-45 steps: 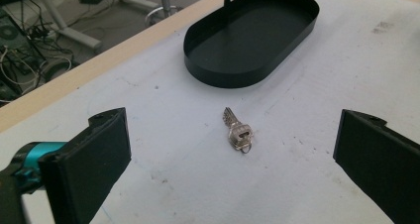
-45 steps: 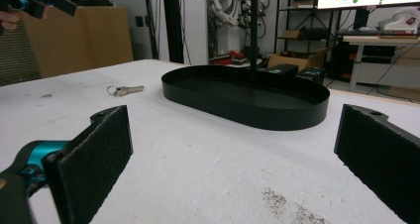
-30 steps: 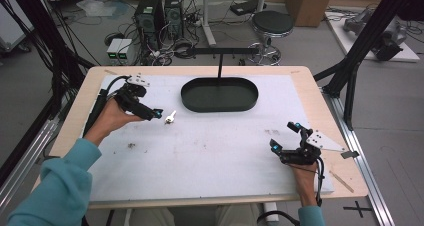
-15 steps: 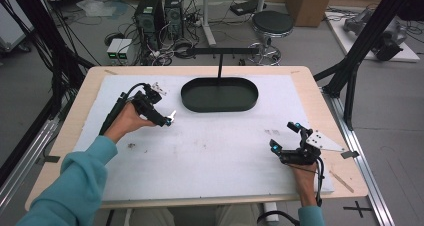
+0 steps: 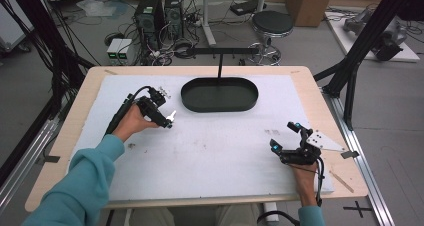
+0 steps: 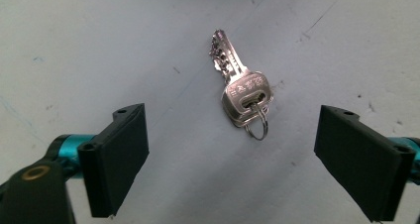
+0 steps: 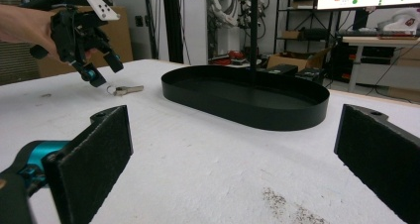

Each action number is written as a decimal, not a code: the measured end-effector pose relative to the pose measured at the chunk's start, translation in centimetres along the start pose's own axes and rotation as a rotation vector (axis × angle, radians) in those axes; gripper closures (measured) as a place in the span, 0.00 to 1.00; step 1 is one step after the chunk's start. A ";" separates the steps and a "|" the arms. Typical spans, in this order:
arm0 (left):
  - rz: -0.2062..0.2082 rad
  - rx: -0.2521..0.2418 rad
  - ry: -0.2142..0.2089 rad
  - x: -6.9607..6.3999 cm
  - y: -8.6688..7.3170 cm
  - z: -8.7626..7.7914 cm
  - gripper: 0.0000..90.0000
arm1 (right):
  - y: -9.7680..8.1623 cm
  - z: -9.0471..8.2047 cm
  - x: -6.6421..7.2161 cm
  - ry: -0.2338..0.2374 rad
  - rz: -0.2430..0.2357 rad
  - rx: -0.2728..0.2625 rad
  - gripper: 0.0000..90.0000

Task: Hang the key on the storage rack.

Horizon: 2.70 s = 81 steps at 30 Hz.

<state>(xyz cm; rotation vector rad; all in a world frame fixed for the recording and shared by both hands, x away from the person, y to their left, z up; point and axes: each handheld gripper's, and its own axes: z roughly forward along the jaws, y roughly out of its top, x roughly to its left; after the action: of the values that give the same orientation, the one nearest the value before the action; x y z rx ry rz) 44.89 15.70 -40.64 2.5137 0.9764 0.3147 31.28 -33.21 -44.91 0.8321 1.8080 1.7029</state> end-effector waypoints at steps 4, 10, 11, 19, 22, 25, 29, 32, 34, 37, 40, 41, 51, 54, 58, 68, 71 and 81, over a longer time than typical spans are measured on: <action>0.002 0.020 -0.002 -0.1 0.0 0.3 0.27 | 0.0 0.0 0.0 0.001 -0.001 0.000 0.01; 0.000 0.031 -0.024 -0.2 0.0 0.4 0.45 | 0.0 0.0 0.0 0.000 -0.001 0.000 0.01; 0.007 0.033 -0.024 -0.2 0.0 0.4 0.48 | 0.0 0.0 0.0 0.000 -0.002 0.000 0.01; -0.011 0.040 -0.043 -0.2 0.0 0.3 0.66 | 0.0 0.0 0.0 0.000 -0.002 0.000 0.01; -0.011 0.046 -0.044 -0.3 0.0 0.4 0.71 | 0.0 0.0 0.0 0.000 0.000 0.002 0.01; -0.016 0.042 -0.046 -0.3 0.1 0.3 0.77 | 0.0 0.0 0.0 0.000 0.000 0.002 0.01; -0.016 0.042 -0.052 -0.3 0.1 0.3 0.82 | 0.0 0.0 0.0 0.000 0.000 0.002 0.01; -0.022 0.045 -0.043 -0.3 0.1 0.4 0.84 | 0.0 0.0 0.0 0.000 0.000 0.001 0.01; -0.021 0.049 -0.042 -0.2 0.1 0.4 0.86 | 0.0 0.0 0.0 -0.001 0.000 0.000 0.01; -0.022 0.053 -0.040 -0.2 0.1 0.5 0.88 | 0.0 0.0 0.0 0.000 0.005 0.001 0.01; -0.030 0.051 -0.042 -0.1 0.1 0.6 0.90 | 0.0 0.0 0.0 0.000 0.002 0.002 0.01; -0.031 0.050 -0.042 -0.1 0.1 0.6 0.90 | 0.0 0.0 0.0 -0.001 0.002 0.000 0.01; -0.048 0.045 -0.051 0.1 0.0 0.4 0.94 | 0.0 0.0 0.0 0.000 0.002 0.003 0.01; -0.051 0.045 -0.055 0.1 0.0 0.4 0.96 | 0.0 0.0 0.0 -0.002 0.002 0.002 0.01; -0.048 0.043 -0.062 0.1 0.0 0.4 0.97 | 0.0 0.0 0.0 -0.002 0.001 0.002 0.01; -0.025 0.051 -0.028 -0.1 0.0 0.2 0.98 | 0.0 0.0 0.1 -0.002 0.003 0.007 0.01; -0.022 0.042 -0.031 0.0 0.0 -0.1 0.98 | 0.0 0.0 0.1 -0.003 0.002 0.007 0.01; 0.019 -0.101 -0.104 -0.1 0.1 -2.8 0.98 | 0.4 0.3 -0.1 -0.023 0.026 0.040 0.01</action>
<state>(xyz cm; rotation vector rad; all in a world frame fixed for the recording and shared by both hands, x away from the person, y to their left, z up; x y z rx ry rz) 43.90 16.47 -38.13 2.4228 0.8747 0.2302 31.59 -33.04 -44.52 0.8921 1.8285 1.6716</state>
